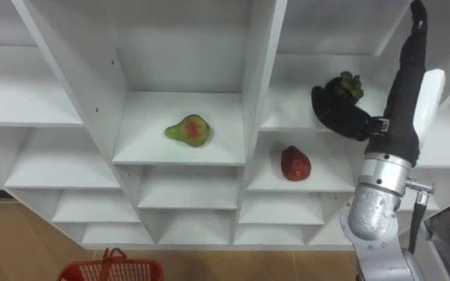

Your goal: Collect fruits from the closet

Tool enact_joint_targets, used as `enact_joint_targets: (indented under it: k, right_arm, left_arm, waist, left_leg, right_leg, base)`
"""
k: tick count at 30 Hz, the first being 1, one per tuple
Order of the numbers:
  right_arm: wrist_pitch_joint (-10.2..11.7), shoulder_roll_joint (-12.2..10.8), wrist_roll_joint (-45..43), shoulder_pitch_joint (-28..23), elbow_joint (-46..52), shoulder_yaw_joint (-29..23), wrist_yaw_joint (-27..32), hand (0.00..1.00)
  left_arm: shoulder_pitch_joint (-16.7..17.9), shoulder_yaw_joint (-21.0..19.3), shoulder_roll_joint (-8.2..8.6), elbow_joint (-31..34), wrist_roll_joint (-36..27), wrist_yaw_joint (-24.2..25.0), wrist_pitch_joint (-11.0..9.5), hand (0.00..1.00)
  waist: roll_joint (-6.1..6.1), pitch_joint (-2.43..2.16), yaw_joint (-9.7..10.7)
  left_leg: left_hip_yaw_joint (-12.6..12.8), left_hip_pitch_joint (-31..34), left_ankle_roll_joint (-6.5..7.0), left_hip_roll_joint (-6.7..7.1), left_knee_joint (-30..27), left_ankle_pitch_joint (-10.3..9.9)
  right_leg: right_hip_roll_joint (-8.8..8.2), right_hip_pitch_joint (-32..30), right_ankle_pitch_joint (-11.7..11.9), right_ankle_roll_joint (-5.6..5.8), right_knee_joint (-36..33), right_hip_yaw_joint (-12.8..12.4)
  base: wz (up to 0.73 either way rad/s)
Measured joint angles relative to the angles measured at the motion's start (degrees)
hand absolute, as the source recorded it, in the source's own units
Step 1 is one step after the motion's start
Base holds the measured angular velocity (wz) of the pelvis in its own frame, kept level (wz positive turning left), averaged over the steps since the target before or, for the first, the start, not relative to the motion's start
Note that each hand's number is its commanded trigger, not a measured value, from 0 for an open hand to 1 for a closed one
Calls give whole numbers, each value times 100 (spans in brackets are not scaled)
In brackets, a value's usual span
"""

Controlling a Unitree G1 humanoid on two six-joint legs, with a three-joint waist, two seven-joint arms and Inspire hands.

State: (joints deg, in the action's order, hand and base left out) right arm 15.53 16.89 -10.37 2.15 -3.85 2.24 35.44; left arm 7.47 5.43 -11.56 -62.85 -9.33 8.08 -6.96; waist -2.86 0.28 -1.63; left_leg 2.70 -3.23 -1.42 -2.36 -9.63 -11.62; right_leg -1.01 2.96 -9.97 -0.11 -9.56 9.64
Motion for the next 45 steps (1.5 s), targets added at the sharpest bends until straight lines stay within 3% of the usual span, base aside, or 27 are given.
enact_joint_targets:
  k: [10, 18, 30, 39, 45]
  right_arm:
    - [-1, 194, 120, 37, -33, -136, -196, 0]
    - [-140, 559, 394, 418, -513, -179, -566, 0]
    - [-521, 575, 382, 479, -982, -175, -1421, 0]
    - [-772, 575, 382, 667, -1351, -179, -1818, 0]
    - [-862, 575, 422, 883, -1547, -210, -2005, 0]
  left_arm:
    - [35, -3, -1, 121, 4, 43, 12, 100]
    - [130, -20, -1, 338, 69, 158, 94, 100]
    - [133, -43, -7, 445, 161, 162, 188, 100]
    - [91, -226, -10, 444, 222, 394, 414, 100]
    - [102, -355, -13, 444, 258, 489, 448, 100]
  waist:
    - [16, -9, -19]
    - [-28, -29, -34]
    - [-136, 10, -58]
    - [-136, 10, -51]
    - [-143, 6, -50]
  left_leg:
    - [-39, 66, -1, 0, -13, 1]
    - [-48, 52, 0, 5, -12, 14]
    - [-63, 44, 0, 6, -10, 17]
    - [-60, 57, 0, 6, -11, 17]
    - [-61, 38, -1, 6, -17, 18]
  right_leg:
    - [-2, -13, 0, 0, -1, 41]
    - [-10, -6, 0, -1, -7, 61]
    - [-9, -7, 1, -2, -9, 59]
    - [-8, -6, 2, -3, -11, 54]
    - [-8, -3, 5, -7, -18, 54]
  base:
    - [2]
    - [0]
    - [0]
    - [0]
    - [0]
